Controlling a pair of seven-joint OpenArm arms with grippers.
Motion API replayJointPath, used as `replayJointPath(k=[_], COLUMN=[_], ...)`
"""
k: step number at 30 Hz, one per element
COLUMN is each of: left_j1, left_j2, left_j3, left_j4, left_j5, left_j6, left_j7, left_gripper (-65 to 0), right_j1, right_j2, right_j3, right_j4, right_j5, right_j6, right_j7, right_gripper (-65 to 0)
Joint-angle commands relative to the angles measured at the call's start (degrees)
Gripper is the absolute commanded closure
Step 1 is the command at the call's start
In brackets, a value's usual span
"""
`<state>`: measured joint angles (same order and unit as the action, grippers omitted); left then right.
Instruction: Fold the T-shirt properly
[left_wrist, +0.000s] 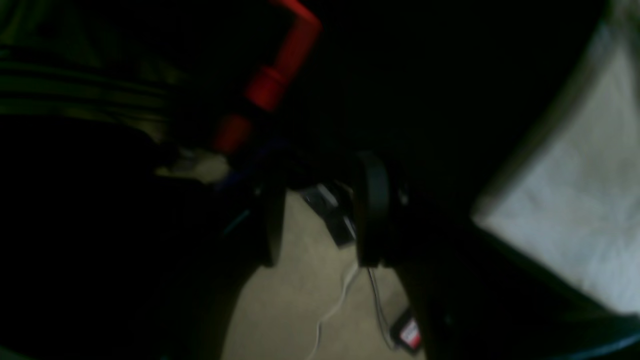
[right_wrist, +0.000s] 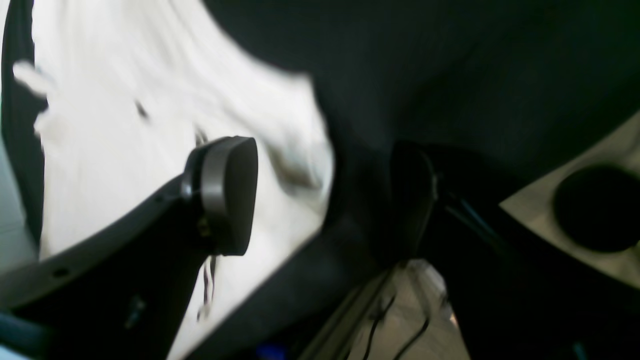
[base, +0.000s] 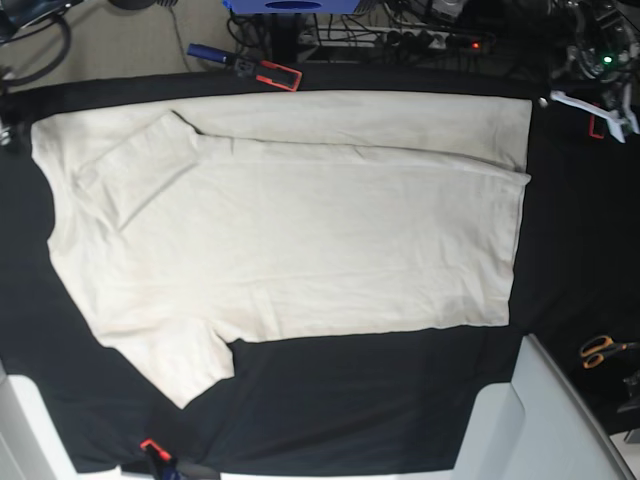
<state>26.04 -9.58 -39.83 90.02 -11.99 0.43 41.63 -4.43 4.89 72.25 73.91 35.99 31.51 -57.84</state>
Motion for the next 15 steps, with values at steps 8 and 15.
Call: replayJointPath(k=[8, 15], left_j1=[-1.47, -7.36], left_j2=[-2.24, -4.17], left_j3=[2.16, 9.99], left_j4=[11.13, 9.63], left_j5=[0.34, 0.43], left_j6=[-0.12, -0.12], left_j7=[-1.06, -1.06], left_gripper=[-22.2, -12.5], right_j1=[6.67, 12.82], right_j2=[6.5, 8.61], right_j3=[-5.74, -23.41], right_j4=[3.06, -2.48], right_j5=[1.68, 1.59], right_j6=[0.8, 0.89], right_j7=[-3.39, 1.98], right_gripper=[-39.8, -39.8])
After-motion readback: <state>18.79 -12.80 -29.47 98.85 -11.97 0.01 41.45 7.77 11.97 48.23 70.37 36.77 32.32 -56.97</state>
